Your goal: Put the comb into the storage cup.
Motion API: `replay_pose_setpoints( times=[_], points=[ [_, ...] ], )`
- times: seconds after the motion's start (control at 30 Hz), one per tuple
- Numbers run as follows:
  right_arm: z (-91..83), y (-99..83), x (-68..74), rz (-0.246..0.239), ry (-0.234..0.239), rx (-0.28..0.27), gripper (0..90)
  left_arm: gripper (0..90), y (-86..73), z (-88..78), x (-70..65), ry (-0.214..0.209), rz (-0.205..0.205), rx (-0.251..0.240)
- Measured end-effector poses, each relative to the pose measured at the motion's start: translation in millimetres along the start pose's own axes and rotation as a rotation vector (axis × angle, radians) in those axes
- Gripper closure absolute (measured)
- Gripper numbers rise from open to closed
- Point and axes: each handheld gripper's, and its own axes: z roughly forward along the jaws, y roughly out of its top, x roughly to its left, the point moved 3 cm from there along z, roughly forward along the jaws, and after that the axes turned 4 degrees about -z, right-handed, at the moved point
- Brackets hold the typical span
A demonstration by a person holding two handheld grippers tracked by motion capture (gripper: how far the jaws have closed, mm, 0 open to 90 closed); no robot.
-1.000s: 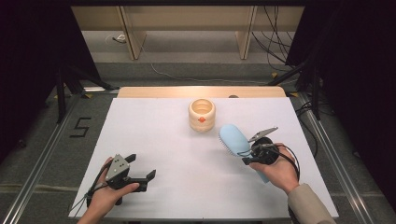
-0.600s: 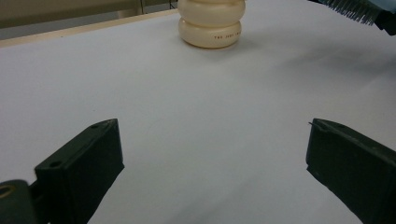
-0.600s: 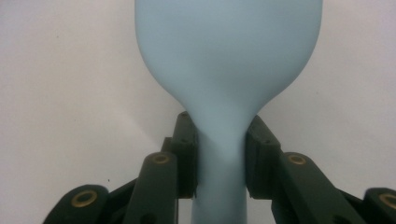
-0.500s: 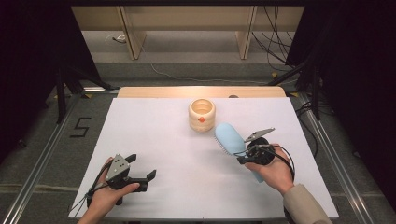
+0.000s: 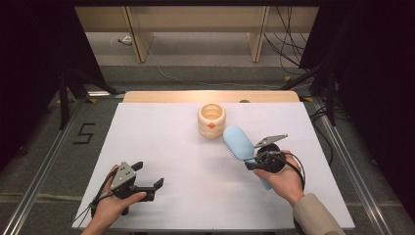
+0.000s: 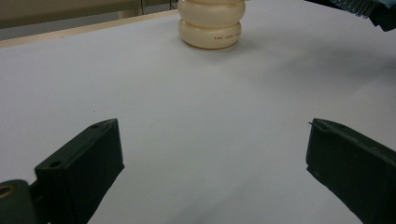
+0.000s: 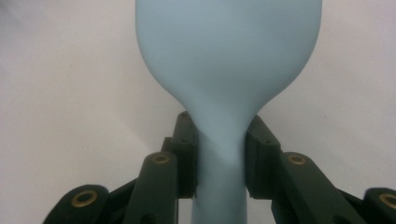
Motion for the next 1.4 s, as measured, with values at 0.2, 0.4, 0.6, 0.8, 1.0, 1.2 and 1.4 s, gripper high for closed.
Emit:
replay_pose_setpoints(
  times=[0.2,0.4,0.6,0.8,1.0,1.2,1.4],
  points=[
    [0.0,1.8,0.9,0.013,-0.002,-0.025,70.2,3.3,0.1,0.1,-0.3,-0.001,0.0,0.0],
    [1.1,3.4,2.4,0.027,-0.004,-0.038,70.2,3.3,0.0,0.3,-0.5,-0.002,-0.001,0.001],
    [2.9,5.7,4.2,0.033,-0.001,-0.057,70.2,3.4,0.1,0.4,-0.8,-0.002,0.0,0.002],
    [5.1,7.8,5.9,0.037,0.005,-0.068,70.2,3.4,0.2,0.8,-1.5,-0.005,0.001,0.0],
    [7.1,9.9,8.5,0.037,0.012,-0.073,70.2,3.4,0.2,1.1,-2.1,-0.007,-0.002,0.001],
    [7.6,12.2,10.4,0.044,0.014,-0.086,70.2,3.5,0.2,1.5,-2.7,-0.008,-0.003,0.0],
    [10.5,15.2,13.6,0.043,0.024,-0.09,70.2,3.5,0.7,2.0,-3.2,-0.013,-0.007,-0.002]
  ],
)
